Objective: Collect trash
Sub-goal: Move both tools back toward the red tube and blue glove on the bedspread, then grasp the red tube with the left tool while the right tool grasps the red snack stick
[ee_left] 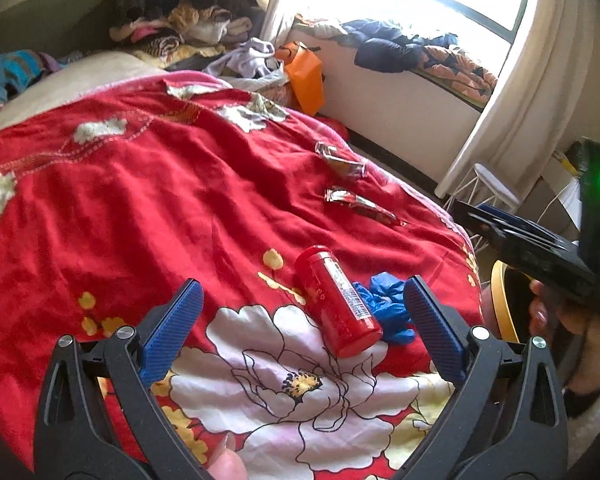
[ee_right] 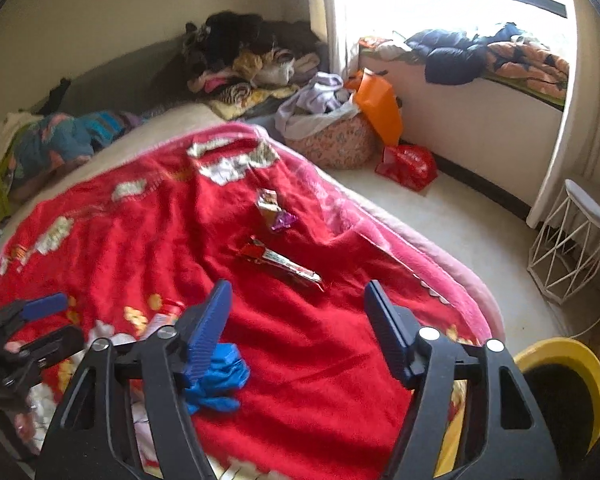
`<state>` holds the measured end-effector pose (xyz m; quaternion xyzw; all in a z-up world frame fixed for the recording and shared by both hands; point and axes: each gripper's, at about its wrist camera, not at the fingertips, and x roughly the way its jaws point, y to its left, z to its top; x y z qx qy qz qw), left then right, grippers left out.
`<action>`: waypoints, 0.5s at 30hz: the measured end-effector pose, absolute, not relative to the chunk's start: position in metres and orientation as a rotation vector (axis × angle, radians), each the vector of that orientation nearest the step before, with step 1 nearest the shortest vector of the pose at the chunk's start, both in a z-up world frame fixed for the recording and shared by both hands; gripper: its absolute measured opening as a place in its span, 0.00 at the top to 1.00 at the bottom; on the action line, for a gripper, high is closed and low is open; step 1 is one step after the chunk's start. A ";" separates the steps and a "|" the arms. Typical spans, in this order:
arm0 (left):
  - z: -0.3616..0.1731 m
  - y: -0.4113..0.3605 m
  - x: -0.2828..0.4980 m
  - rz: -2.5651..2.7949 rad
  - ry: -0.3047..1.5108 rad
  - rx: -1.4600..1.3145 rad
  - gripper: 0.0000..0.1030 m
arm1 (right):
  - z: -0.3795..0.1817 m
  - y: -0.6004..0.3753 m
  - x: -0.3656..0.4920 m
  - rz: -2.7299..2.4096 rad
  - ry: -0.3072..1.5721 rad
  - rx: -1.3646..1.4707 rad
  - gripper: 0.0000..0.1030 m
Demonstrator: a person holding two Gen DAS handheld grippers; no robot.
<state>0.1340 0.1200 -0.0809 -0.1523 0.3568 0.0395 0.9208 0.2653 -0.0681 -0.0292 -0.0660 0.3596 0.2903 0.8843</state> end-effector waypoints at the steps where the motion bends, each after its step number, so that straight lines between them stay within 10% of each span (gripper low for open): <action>1: -0.083 0.120 0.135 0.077 0.737 -0.319 0.12 | -0.035 -0.064 0.272 0.604 0.759 -0.154 0.40; 15: -0.107 0.115 0.160 0.006 0.803 -0.414 0.53 | -0.096 -0.008 0.328 0.616 0.862 -0.352 0.58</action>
